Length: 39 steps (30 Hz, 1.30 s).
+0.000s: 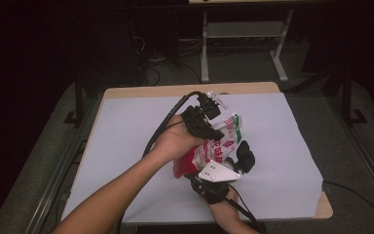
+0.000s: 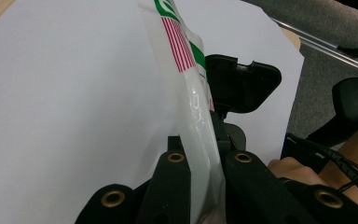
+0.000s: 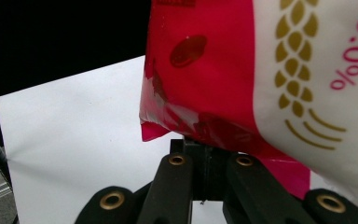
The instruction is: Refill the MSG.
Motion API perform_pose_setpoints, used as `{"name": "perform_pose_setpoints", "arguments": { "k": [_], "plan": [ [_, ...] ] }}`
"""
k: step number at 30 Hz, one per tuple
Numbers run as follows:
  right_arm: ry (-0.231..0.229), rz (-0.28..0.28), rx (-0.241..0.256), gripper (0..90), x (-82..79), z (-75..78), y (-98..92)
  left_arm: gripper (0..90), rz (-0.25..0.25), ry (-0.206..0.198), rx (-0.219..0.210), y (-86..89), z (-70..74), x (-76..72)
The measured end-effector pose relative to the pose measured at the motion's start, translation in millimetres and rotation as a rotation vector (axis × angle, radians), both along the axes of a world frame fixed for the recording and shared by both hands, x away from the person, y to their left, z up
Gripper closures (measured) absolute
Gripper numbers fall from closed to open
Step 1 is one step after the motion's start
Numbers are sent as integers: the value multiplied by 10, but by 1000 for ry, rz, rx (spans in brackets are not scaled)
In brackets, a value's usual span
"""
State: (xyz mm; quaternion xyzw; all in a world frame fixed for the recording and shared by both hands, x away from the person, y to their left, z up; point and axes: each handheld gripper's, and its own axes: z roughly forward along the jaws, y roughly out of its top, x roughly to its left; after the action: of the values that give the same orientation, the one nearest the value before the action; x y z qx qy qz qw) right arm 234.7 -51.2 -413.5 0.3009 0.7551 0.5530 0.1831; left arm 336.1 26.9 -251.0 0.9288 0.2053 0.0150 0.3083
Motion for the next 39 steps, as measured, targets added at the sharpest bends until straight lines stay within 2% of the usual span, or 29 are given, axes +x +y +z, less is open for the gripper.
{"name": "perform_pose_setpoints", "arguments": {
  "k": [39],
  "plan": [
    [-3,10,7,900,-3,6,5,900,3,2,8,-28,-1,-3]
  ]
}}
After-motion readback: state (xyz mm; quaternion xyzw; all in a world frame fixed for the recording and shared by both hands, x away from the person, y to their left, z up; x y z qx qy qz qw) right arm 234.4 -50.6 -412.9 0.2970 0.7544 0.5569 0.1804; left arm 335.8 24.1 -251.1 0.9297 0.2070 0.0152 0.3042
